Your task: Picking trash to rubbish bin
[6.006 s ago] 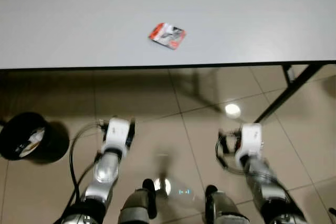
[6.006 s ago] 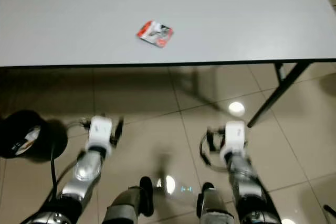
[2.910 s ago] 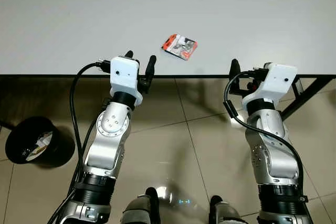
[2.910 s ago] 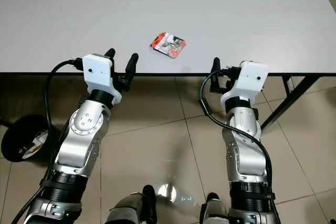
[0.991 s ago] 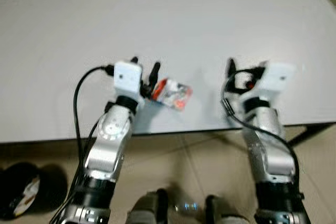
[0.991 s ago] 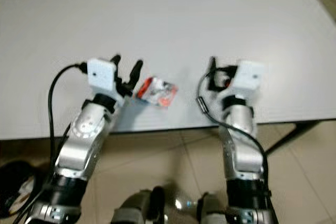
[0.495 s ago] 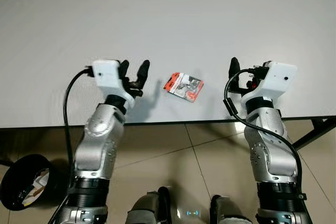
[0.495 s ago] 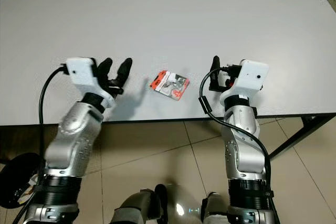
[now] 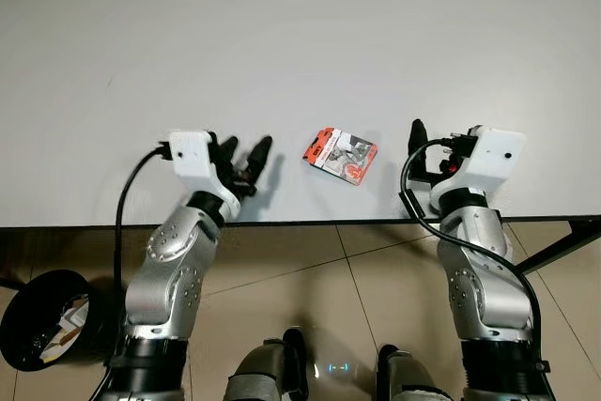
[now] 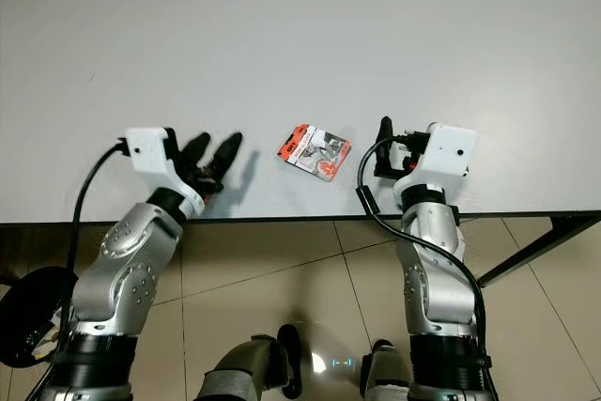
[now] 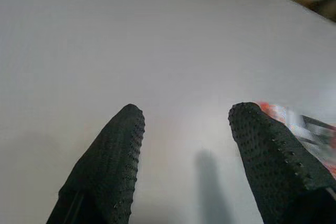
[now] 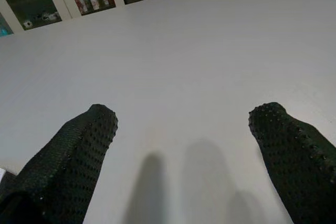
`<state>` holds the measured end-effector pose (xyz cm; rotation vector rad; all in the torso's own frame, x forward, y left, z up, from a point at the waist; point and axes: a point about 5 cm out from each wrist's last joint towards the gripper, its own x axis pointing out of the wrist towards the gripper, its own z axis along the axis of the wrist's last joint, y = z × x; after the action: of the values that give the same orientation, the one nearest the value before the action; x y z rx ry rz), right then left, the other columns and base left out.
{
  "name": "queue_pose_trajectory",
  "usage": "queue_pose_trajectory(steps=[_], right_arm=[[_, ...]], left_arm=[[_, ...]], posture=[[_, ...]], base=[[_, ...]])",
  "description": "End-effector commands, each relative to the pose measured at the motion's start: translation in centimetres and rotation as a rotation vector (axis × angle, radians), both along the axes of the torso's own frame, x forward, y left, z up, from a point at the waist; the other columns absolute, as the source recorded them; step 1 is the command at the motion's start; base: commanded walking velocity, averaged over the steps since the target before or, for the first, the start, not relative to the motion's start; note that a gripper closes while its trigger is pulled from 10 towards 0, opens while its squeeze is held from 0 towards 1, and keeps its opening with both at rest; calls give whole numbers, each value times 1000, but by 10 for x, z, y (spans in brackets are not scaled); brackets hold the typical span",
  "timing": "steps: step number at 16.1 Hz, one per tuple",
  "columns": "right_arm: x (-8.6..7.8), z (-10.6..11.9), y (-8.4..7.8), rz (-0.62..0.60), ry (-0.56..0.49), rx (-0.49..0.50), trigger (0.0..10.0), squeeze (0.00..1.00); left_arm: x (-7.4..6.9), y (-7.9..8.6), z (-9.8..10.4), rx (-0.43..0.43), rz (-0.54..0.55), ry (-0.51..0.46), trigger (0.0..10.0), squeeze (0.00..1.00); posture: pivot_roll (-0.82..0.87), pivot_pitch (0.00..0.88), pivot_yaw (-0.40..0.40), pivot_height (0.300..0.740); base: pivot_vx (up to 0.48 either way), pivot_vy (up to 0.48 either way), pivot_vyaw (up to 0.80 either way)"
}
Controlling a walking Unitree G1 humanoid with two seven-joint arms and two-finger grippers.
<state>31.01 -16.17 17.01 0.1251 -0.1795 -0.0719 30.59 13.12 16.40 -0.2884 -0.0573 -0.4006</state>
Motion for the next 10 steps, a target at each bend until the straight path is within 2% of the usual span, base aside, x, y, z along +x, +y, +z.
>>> queue_pose_trajectory(steps=[1,3,6,10], right_arm=[[-3,1,1,5,0,-8,10000,0],[-4,1,-2,-3,3,-14,10000,0],[-4,0,-1,-3,5,-11,10000,0],[-2,0,1,0,7,-7,10000,0]], left_arm=[[-6,0,1,-35,-69,8,10000,0],[-8,2,17,-115,-165,-22,10000,0],[-12,5,34,-150,-282,-66,10000,0],[-11,8,21,-74,-313,12,10000,0]], posture=[[39,293,131,740],[41,290,137,740],[42,284,143,740],[39,283,150,740]], base=[[0,0,0],[0,0,0],[0,0,0],[0,0,0]])
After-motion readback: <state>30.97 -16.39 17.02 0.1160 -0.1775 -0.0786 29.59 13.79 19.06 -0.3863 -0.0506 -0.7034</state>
